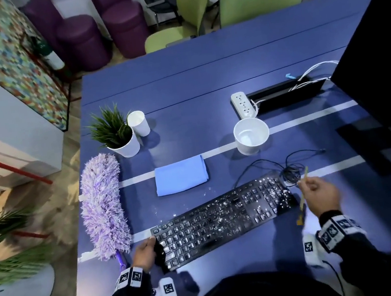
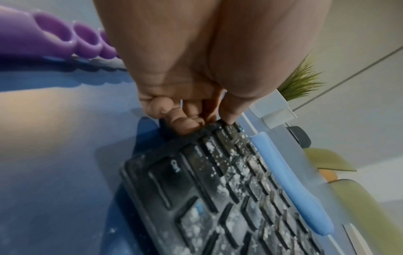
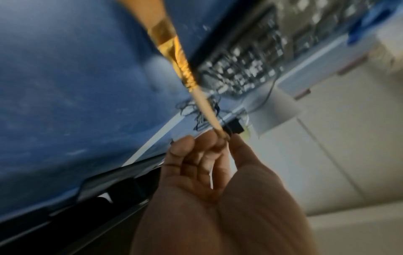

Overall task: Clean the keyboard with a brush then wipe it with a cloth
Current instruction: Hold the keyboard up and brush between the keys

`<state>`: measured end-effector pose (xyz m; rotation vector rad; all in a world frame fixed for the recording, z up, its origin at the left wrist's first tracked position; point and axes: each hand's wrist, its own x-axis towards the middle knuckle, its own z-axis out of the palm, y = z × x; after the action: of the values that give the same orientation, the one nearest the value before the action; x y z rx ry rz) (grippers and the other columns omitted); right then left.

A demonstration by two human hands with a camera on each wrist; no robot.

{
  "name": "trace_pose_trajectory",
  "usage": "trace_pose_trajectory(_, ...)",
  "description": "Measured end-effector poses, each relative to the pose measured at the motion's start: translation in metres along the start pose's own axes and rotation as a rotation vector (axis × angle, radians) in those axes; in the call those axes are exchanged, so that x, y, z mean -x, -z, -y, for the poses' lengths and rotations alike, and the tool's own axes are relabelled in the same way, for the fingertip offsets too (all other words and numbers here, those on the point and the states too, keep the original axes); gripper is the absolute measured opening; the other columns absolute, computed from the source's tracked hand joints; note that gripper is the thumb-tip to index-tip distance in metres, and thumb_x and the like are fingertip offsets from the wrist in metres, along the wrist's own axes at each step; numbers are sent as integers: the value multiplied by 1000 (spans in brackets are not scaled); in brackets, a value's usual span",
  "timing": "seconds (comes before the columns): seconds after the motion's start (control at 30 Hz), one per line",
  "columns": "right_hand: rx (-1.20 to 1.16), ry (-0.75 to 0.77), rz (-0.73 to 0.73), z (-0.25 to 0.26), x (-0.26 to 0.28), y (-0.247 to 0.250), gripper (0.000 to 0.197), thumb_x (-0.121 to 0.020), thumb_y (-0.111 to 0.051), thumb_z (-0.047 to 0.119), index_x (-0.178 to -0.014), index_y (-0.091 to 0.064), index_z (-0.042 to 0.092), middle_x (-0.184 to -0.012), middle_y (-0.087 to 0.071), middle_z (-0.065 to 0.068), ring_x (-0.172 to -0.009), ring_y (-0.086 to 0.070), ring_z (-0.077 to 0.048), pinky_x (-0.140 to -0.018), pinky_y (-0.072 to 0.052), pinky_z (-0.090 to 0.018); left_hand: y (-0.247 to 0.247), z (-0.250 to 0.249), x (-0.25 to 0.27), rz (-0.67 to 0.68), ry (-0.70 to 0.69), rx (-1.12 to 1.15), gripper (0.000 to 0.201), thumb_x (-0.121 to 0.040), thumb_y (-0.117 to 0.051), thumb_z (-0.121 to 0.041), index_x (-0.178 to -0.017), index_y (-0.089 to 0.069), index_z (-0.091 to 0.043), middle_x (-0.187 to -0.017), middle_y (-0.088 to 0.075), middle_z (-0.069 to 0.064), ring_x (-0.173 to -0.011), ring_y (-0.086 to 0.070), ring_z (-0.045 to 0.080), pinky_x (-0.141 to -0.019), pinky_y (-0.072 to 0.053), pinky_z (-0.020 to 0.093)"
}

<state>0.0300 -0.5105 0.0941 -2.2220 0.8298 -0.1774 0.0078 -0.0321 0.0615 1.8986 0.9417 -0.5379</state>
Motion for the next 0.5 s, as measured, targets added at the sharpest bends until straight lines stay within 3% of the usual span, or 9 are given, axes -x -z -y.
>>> trace_pose_trajectory(0.1, 48, 127, 45, -3, 7, -15, 41, -82, -45, 42, -78, -68, 8, -74, -66, -20, -80, -61, -37, -74, -48, -41, 0, 10, -6, -36, 14, 125, 34, -100, -49, -29, -81, -65, -5, -99, -66, 24, -96, -61, 35, -88, -44, 42)
trace_pose_trajectory(0.23, -179, 211, -108, 15, 17, -4, 29, -90, -41, 45, -90, -56, 20, -81, -65, -10, -77, -59, -30, -72, -48, -34, 7, 56, -55, -9, 102, 290, 55, -92, -50, -46, -124, -57, -1, -129, -57, 29, -123, -52, 46, -110, -34, 57)
trace_pose_trajectory(0.27, -219, 257, -124, 21, 21, -2, 24, -91, -43, 42, -92, -55, 20, -82, -64, -7, -75, -58, -25, -70, -46, -29, 8, 56, -47, -3, 145, 308, 60, -87, -52, -50, -123, -57, -2, -125, -58, 32, -117, -56, 47, -113, -28, 62)
trace_pose_trajectory(0.3, -240, 311, -131, 25, 24, 0, 22, -91, -46, 38, -94, -56, 19, -84, -63, -5, -74, -57, -21, -70, -44, -25, 11, 37, -22, -7, 136, 383, 54, -87, -51, -49, -116, -61, -6, -104, -66, 32, -97, -67, 42, -110, -32, 64)
trace_pose_trajectory(0.33, -236, 355, -129, 27, 28, 1, 21, -91, -47, 35, -94, -56, 17, -86, -61, -4, -73, -57, -19, -69, -44, -23, 15, 27, -11, -39, 137, 457, 39, -90, -48, -45, -102, -64, -11, -72, -67, 21, -65, -68, 30, -95, -50, 58)
trace_pose_trajectory(0.37, -208, 383, -113, 26, 32, 1, 21, -92, -48, 34, -94, -57, 16, -87, -60, -4, -72, -57, -19, -69, -46, -24, 16, 24, -11, -27, 138, 498, 29, -93, -45, -39, -89, -60, -15, -52, -57, 9, -43, -57, 21, -66, -59, 43)
trace_pose_trajectory(0.4, -169, 401, -89, 21, 35, -1, 19, -92, -49, 32, -93, -57, 15, -88, -58, -4, -73, -58, -20, -69, -48, -27, 17, 20, -11, -59, 137, 521, 27, -92, -45, -38, -82, -58, -16, -47, -53, 8, -37, -52, 20, -49, -55, 33)
trace_pose_trajectory(0.43, -128, 402, -62, 14, 38, -3, 17, -92, -51, 30, -91, -57, 14, -88, -57, -4, -73, -58, -20, -71, -48, -28, 17, 12, -9, -95, 160, 503, 33, -85, -49, -42, -82, -61, -11, -57, -60, 20, -45, -60, 29, -48, -56, 38)
trace_pose_trajectory(0.5, -68, 358, -31, -2, 42, -8, 24, -91, -50, 32, -87, -60, 11, -87, -58, -9, -75, -56, -20, -74, -42, -23, 17, 9, -18, -209, 163, 501, 53, -66, -53, -51, -91, -66, -7, -103, -64, 36, -77, -66, 44, -75, -57, 59)
